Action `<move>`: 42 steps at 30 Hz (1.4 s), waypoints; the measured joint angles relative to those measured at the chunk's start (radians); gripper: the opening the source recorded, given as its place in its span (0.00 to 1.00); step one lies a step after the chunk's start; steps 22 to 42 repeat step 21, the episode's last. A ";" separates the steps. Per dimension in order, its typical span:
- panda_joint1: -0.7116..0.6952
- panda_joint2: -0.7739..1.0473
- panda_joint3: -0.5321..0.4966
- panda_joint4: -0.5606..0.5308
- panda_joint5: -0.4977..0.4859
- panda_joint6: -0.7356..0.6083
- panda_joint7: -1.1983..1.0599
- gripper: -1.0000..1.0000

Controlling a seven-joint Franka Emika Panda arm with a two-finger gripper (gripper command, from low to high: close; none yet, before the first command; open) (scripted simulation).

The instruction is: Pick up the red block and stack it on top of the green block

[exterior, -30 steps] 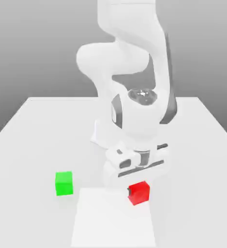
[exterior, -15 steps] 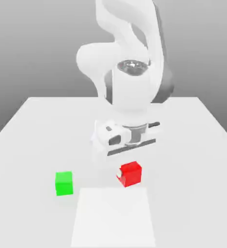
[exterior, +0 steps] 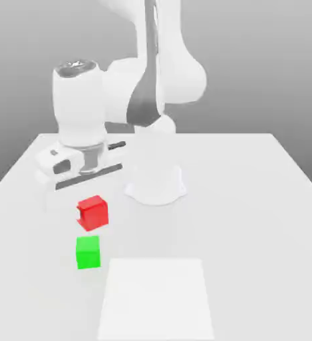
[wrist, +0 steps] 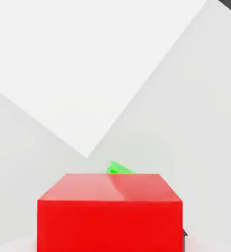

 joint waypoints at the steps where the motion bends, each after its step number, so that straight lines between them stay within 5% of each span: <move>1: 0.008 0.032 -0.009 0.001 0.014 0.031 -0.015 0.00; 6: 0.068 0.216 -0.012 0.004 0.196 0.204 -0.144 0.00; 7: 0.081 0.239 -0.006 0.005 0.232 0.225 -0.168 1.00; 13: 0.162 0.250 -0.019 0.005 0.252 0.236 -0.183 1.00; 21: 0.000 -0.004 -0.008 -0.001 -0.004 -0.002 -0.008 1.00; 42: 0.000 -0.004 -0.008 -0.001 -0.004 -0.002 -0.008 1.00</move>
